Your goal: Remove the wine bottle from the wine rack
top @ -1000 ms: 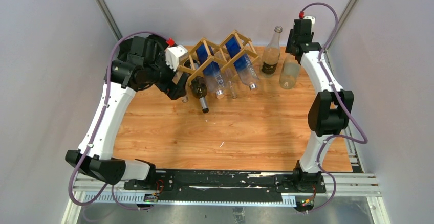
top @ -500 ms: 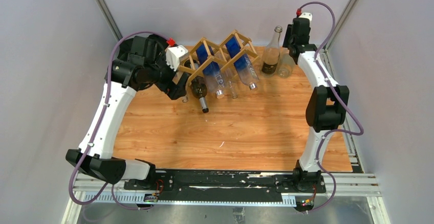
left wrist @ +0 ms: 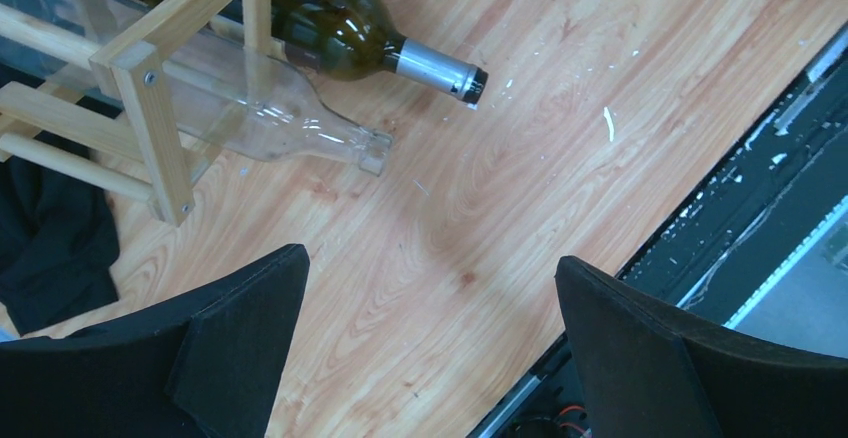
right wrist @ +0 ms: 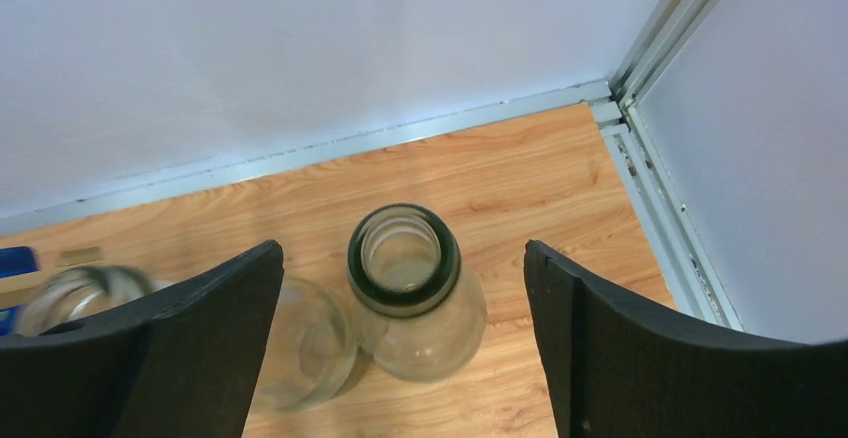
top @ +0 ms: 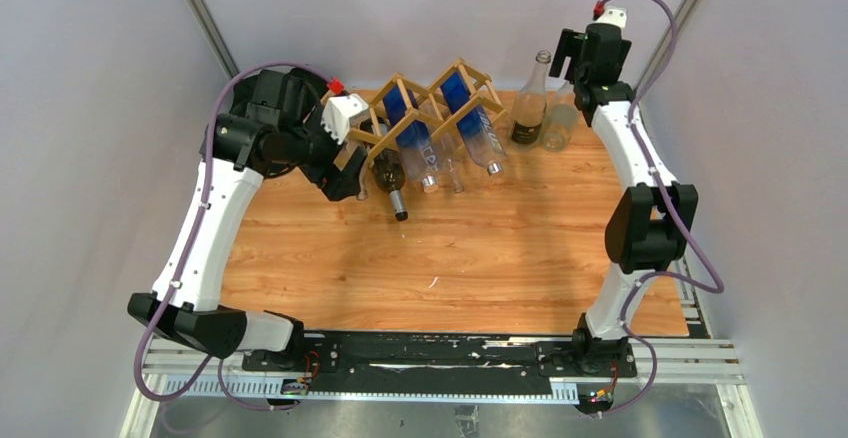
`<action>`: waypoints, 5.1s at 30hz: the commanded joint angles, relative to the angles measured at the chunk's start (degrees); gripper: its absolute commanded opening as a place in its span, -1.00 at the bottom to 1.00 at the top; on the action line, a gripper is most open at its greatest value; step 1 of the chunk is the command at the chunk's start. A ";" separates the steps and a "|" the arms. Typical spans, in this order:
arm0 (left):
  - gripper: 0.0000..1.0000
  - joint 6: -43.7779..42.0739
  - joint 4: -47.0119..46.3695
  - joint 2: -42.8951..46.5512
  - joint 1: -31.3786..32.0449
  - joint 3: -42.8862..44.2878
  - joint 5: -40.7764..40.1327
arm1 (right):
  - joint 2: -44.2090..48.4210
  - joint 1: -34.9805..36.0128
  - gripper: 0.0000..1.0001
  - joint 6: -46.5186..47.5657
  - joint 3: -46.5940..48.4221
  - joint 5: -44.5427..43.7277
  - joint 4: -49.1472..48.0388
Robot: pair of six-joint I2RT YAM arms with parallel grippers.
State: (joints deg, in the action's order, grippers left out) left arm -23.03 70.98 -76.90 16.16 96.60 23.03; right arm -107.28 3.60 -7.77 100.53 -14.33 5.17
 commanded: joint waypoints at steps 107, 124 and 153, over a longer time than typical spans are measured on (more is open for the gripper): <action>0.82 -24.03 6.78 6.94 -29.38 -9.15 23.22 | 1.83 53.43 -1.00 -29.57 -9.77 23.40 -1.30; 1.00 -54.83 6.77 20.64 -26.36 -23.86 23.06 | 15.38 53.35 -1.00 -34.12 -21.51 31.58 -0.61; 1.00 -71.76 5.40 25.99 -13.40 -33.94 19.72 | 15.08 58.48 -1.00 -26.65 -12.59 46.82 8.95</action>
State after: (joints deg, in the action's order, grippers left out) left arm -92.79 77.19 -51.09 1.91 63.83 42.98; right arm -92.55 59.31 -37.69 83.18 27.03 18.22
